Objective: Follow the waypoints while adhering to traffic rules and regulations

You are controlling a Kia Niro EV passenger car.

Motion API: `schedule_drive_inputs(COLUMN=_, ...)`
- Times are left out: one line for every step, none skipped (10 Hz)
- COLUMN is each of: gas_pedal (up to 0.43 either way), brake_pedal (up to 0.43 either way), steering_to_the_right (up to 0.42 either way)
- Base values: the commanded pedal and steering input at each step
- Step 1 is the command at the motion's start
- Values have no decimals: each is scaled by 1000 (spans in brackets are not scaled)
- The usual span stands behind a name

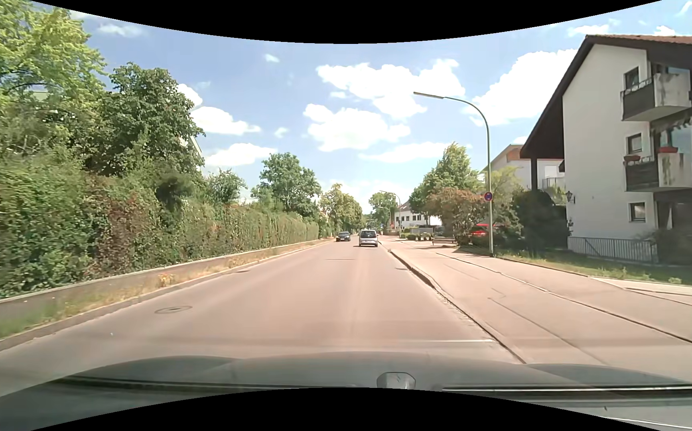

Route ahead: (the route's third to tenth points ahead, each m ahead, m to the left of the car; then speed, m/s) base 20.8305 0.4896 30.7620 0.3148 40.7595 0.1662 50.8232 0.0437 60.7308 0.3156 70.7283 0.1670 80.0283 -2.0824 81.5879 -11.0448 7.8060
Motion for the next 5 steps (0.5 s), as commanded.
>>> schedule_drive_inputs(gas_pedal=39, brake_pedal=6, steering_to_the_right=6)
schedule_drive_inputs(gas_pedal=39, brake_pedal=6, steering_to_the_right=5)
schedule_drive_inputs(gas_pedal=39, brake_pedal=6, steering_to_the_right=4)
schedule_drive_inputs(gas_pedal=39, brake_pedal=6, steering_to_the_right=2)
schedule_drive_inputs(gas_pedal=39, brake_pedal=6, steering_to_the_right=2)
